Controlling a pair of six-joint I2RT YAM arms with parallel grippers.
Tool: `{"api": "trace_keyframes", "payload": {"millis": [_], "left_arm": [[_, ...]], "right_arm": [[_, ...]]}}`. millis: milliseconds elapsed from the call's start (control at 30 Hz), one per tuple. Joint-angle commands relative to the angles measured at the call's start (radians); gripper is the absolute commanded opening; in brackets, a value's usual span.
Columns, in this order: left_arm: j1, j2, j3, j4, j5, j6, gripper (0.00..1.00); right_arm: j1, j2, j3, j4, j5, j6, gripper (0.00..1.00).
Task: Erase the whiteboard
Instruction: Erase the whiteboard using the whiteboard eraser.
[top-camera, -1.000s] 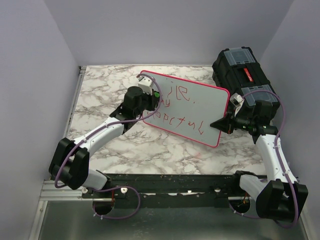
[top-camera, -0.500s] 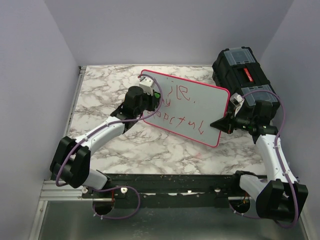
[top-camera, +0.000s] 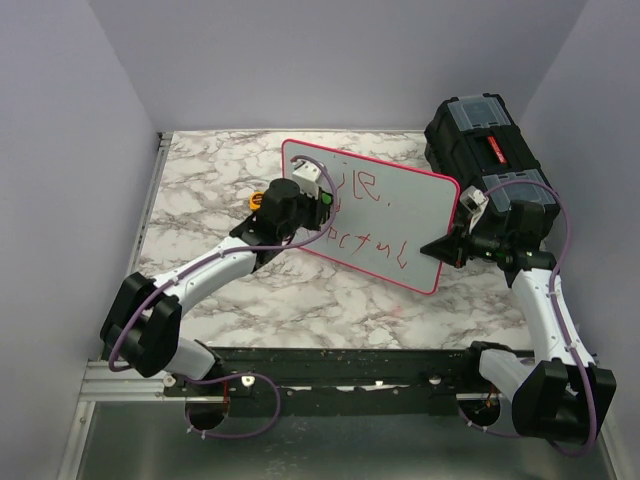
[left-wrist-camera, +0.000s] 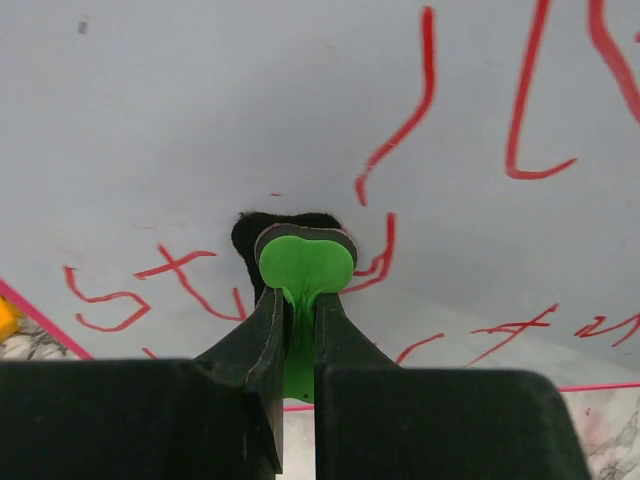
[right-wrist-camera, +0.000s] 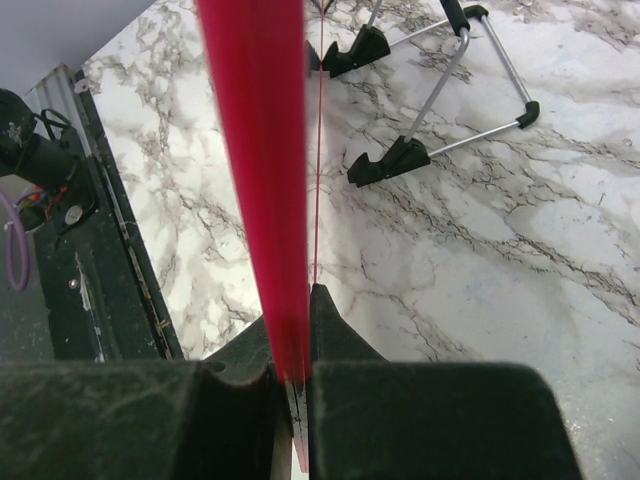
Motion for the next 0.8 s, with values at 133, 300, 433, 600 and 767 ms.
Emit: {"api": "trace_keyframes", "payload": {"millis": [133,300,433,600,767], "left_arm": [[0.010,0.000,0.057,-0.005,-0.024,0.022,0.00],[0.104,-0.013,0.058,-0.007,0.016,0.008,0.00],[0.126,-0.021,0.061,-0.015,0.028,0.015,0.00],[0.088,-0.019,0.066,-0.012,0.068,0.005,0.00],[-0.011,-0.014,0.070,-0.006,0.056,0.005,0.00]], "right_arm": [[0.005,-0.016,0.011,0.031,-0.021,-0.058,0.00],[0.004,-0.020,0.013,0.030,-0.024,-0.059,0.01],[0.005,-0.019,0.014,0.029,-0.026,-0.060,0.01],[0.005,-0.016,0.015,0.029,-0.024,-0.060,0.01],[0.005,-0.011,0.014,0.030,-0.023,-0.060,0.01]]}}
